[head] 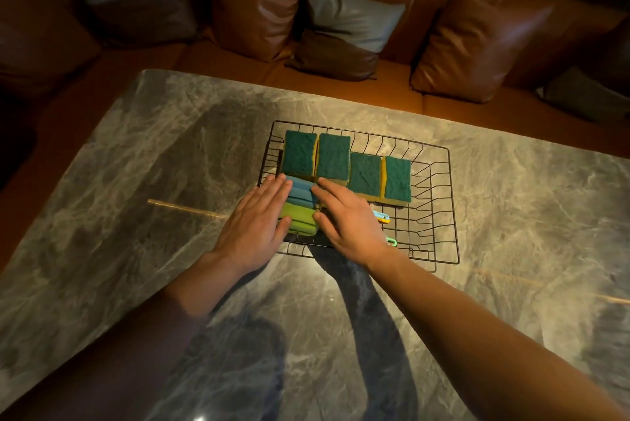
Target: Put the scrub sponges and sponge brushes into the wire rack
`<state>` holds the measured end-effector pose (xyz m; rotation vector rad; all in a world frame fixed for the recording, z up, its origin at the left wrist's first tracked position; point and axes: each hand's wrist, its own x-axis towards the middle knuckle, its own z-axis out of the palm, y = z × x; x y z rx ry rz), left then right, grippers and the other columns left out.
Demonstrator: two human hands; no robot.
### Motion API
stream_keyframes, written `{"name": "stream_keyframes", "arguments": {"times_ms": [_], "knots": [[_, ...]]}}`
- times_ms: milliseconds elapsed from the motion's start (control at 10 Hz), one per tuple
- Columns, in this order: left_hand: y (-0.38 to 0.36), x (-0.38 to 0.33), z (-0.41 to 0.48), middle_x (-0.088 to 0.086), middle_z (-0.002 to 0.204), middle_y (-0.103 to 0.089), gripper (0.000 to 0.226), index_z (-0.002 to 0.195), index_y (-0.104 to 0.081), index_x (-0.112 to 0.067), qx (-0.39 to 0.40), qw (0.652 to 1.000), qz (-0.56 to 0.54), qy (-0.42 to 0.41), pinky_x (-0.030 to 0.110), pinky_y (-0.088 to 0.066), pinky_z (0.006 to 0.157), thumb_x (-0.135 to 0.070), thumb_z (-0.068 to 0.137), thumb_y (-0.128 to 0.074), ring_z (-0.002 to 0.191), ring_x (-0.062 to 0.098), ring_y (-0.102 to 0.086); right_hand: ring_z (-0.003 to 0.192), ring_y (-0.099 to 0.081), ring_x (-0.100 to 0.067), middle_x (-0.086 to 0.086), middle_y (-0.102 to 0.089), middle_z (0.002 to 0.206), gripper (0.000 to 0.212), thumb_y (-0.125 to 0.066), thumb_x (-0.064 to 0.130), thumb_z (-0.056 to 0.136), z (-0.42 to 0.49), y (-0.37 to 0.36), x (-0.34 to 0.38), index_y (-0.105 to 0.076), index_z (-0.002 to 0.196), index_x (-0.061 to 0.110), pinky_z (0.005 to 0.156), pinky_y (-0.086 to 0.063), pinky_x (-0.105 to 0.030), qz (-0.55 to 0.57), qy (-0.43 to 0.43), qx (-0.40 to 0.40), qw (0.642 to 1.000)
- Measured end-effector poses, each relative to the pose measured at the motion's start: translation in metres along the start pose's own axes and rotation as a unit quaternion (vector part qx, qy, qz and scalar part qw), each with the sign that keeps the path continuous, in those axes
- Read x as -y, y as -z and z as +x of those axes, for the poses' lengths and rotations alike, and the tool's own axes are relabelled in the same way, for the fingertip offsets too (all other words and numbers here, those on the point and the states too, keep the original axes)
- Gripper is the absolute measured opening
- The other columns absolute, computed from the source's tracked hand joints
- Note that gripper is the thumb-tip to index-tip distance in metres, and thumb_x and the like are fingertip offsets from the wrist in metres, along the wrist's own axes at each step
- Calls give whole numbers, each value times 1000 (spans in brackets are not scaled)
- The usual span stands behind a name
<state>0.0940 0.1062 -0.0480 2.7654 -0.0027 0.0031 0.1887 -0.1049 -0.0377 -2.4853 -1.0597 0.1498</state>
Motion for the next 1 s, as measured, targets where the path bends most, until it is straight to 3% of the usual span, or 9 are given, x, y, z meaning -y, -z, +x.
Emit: {"name": "stream_keyframes", "arguments": {"times_ms": [200, 500, 1000], "knots": [[-1, 4, 1, -1, 171, -3, 67, 163, -9, -18, 34, 999, 40, 8, 37, -2, 126, -46, 106, -30, 157, 14, 3, 153, -26, -21, -1, -30, 165, 64, -46, 49, 103, 2, -7, 5, -32, 157, 19, 119, -35, -43, -20, -1, 48, 999], [-1, -2, 3, -3, 171, 8, 71, 163, 2, -20, 71, 994, 76, 27, 38, 3, 125, -52, 104, -22, 155, 14, 13, 155, -20, -23, 1, -22, 168, 64, -38, 50, 104, 9, -8, 8, -24, 160, 21, 120, -31, -43, -80, -28, 102, 991], [39, -37, 1, 5, 172, 2, 79, 162, 2, -20, 26, 995, 94, 27, 45, -3, 125, -60, 99, -24, 157, 21, 4, 155, -16, -22, 2, -15, 170, 74, -26, 71, 97, -24, 33, 26, -10, 160, 34, 117, -27, -50, -81, -119, 63, 988]]}}
